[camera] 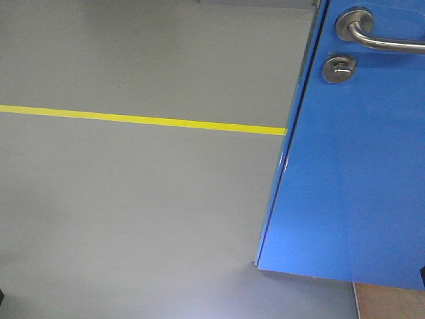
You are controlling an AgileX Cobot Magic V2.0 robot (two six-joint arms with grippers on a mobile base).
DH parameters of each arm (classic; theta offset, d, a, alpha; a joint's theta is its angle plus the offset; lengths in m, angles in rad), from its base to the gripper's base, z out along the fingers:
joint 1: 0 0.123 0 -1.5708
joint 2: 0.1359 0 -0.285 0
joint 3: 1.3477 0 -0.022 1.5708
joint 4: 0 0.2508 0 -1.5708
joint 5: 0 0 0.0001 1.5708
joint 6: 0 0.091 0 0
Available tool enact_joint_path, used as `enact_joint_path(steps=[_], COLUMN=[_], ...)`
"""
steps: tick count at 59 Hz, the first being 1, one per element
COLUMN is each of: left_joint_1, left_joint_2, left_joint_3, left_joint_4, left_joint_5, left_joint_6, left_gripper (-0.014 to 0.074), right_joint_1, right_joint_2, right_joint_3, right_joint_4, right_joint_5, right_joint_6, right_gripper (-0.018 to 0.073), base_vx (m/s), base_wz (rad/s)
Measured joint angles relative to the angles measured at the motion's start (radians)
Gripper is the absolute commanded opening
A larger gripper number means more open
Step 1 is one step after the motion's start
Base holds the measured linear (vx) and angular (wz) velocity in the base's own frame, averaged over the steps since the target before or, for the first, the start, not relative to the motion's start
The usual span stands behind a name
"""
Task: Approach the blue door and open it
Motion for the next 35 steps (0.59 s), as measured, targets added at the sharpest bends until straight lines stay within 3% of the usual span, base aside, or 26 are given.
enact_joint_path(steps=[35], left_joint_1=[0.0], left_joint_2=[0.0], left_joint_3=[0.0], left_joint_4=[0.0], left_joint_5=[0.0], left_joint_6=[0.0], left_gripper=[0.0073], right_joint_1=[0.0], right_joint_2=[0.0], right_joint_3=[0.0], right_joint_4=[0.001], right_joint_5=[-0.002], right_joint_6=[0.0], right_gripper=[0.0011], base_vx=[0.0], base_wz=[0.0])
